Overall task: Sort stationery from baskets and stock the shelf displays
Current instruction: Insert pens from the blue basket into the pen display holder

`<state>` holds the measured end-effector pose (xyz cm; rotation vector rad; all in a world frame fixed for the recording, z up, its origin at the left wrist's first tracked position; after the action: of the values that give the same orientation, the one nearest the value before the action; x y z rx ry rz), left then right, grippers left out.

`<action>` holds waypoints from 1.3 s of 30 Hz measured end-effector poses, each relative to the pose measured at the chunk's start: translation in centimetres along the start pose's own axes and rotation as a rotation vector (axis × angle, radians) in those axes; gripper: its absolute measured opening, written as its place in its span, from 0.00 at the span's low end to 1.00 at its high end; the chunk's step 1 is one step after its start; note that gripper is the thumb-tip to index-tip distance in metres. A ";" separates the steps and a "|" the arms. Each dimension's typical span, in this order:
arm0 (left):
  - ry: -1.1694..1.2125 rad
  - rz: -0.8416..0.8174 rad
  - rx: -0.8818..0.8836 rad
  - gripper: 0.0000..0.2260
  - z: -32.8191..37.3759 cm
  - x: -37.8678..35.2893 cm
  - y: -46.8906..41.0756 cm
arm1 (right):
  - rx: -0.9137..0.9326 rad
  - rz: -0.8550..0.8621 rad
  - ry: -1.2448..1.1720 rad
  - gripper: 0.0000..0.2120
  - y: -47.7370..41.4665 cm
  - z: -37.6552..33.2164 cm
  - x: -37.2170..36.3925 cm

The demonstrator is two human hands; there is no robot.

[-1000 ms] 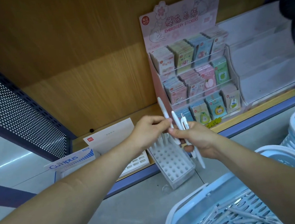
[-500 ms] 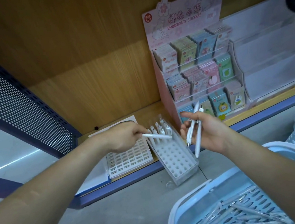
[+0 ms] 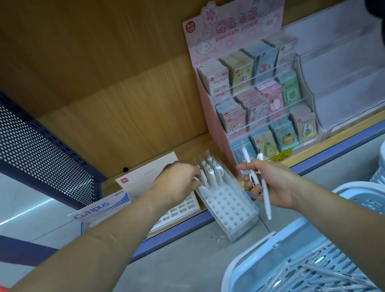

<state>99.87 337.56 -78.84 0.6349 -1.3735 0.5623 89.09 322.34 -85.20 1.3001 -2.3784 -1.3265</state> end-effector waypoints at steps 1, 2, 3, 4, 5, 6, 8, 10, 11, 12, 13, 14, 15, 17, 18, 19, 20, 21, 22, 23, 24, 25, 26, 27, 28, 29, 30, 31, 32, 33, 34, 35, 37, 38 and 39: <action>-0.013 0.003 -0.022 0.08 0.1 0.0 -0.1 | 0.000 0.002 0.011 0.10 0.1 -0.1 0.1; -0.026 0.003 -0.042 0.08 0.2 0.1 -0.2 | 0.004 0.004 0.029 0.10 0.1 -0.1 0.2; -0.039 0.008 -0.064 0.08 0.3 0.1 -0.4 | 0.012 0.008 0.048 0.10 0.1 -0.2 0.3; -0.047 0.011 -0.080 0.08 0.4 0.2 -0.5 | 0.021 0.014 0.066 0.10 -0.1 -0.2 0.5; -0.047 0.019 -0.093 0.08 0.5 0.3 -0.5 | 0.027 0.017 0.081 0.10 -0.3 -0.2 0.6; -0.047 0.026 -0.101 0.08 0.6 0.3 -0.6 | 0.029 0.014 0.089 0.11 -0.6 -0.1 0.7; -0.041 0.044 -0.119 0.08 0.9 0.4 -0.6 | 0.027 -0.004 0.099 0.13 -1.0 0.1 0.7; -0.037 0.046 -0.132 0.07 1.0 0.4 -0.6 | 0.030 -0.027 0.099 0.13 -1.1 0.2 0.6; -0.041 0.037 -0.137 0.08 1.1 0.3 -0.6 | 0.036 -0.040 0.094 0.13 -1.2 0.2 0.4; -0.048 0.021 -0.140 0.08 1.2 0.2 -0.7 | 0.045 -0.052 0.089 0.12 -1.1 0.2 0.3; -0.055 0.004 -0.143 0.08 1.3 0.1 -0.7 | 0.056 -0.059 0.088 0.11 -1.1 0.2 0.2; -0.066 -0.014 -0.146 0.09 1.5 -0.1 -0.7 | 0.070 -0.059 0.088 0.10 -1.0 0.2 0.0; -0.083 -0.026 -0.151 0.10 1.7 -0.2 -0.7 | 0.085 -0.051 0.091 0.09 -1.0 0.1 0.0; -0.098 -0.037 -0.147 0.12 1.9 -0.4 -0.8 | 0.119 -0.019 0.105 0.08 -1.0 0.0 0.2; -0.075 -0.038 -0.134 0.13 1.9 -0.4 -0.8 | 0.136 0.001 0.118 0.07 -1.0 -0.1 0.3; -0.037 -0.035 -0.118 0.12 1.9 -0.4 -0.9 | 0.150 0.022 0.130 0.06 -1.1 -0.2 0.5; 0.007 -0.023 -0.098 0.11 1.7 -0.2 -0.9 | 0.158 0.040 0.139 0.05 -1.1 -0.3 0.7; 0.050 0.005 -0.073 0.10 1.5 0.0 -1.0 | 0.161 0.056 0.141 0.04 -1.2 -0.4 0.9; 0.094 0.041 -0.034 0.10 1.2 0.3 -1.0 | 0.161 0.068 0.138 0.04 -1.3 -0.5 1.0; 0.139 0.073 0.012 0.10 0.8 0.6 -1.0 | 0.160 0.076 0.130 0.03 -1.3 -0.5 1.0; 0.178 0.088 0.057 0.10 0.5 0.7 -0.9 | 0.158 0.080 0.120 0.04 -1.3 -0.5 1.1; 0.208 0.090 0.086 0.10 0.4 0.6 -0.9 | 0.157 0.083 0.108 0.04 -1.4 -0.5 1.1; 0.230 0.086 0.098 0.09 0.3 0.5 -0.8 | 0.156 0.084 0.092 0.04 -1.5 -0.5 1.1; 0.250 0.086 0.104 0.08 0.3 0.2 -0.7 | 0.155 0.082 0.076 0.04 -1.5 -0.6 1.0; 0.274 0.097 0.112 0.07 0.3 0.0 -0.6 | 0.154 0.079 0.058 0.04 -1.5 -0.6 1.0; 0.300 0.121 0.128 0.07 0.3 -0.1 -0.5 | 0.155 0.075 0.037 0.04 -1.6 -0.7 1.0; 0.328 0.159 0.156 0.06 0.1 -0.3 -0.5 | 0.156 0.070 0.011 0.04 -1.5 -0.8 1.1; 0.357 0.198 0.194 0.05 -0.2 -0.5 -0.5 | 0.156 0.063 -0.018 0.05 -1.5 -1.0 1.0; 0.382 0.220 0.232 0.04 -0.3 -0.8 -0.5 | 0.153 0.052 -0.050 0.06 -1.4 -1.0 1.0; 0.395 0.227 0.251 0.04 -0.3 -0.9 -0.6 | 0.150 0.039 -0.081 0.06 -1.3 -1.1 0.9; 0.397 0.224 0.253 0.04 -0.1 -1.1 -0.8 | 0.147 0.023 -0.107 0.05 -1.3 -1.1 0.8; 0.395 0.219 0.252 0.04 0.0 -1.1 -1.0 | 0.144 0.007 -0.125 0.04 -1.2 -1.1 0.7; 0.390 0.214 0.255 0.05 0.2 -1.0 -1.1 | 0.134 -0.018 -0.151 0.03 -1.1 -1.1 0.4; 0.386 0.210 0.252 0.05 0.2 -0.9 -1.1 | 0.128 -0.027 -0.165 0.02 -1.0 -1.1 0.4; 0.384 0.206 0.247 0.06 0.2 -0.8 -1.1 | 0.124 -0.035 -0.183 0.02 -1.0 -1.1 0.3</action>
<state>100.43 336.63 -79.74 0.5494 -1.0191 0.9773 90.00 321.18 -85.35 1.3098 -2.6090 -1.3834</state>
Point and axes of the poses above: each hand's wrist, its own y-axis away from the middle knuckle, its own x-axis out of the back of the hand, z = x × y, the point moved 7 cm from there along -y, towards the middle knuckle, and after that the axes turned 10 degrees about z, right-handed, at the moved point
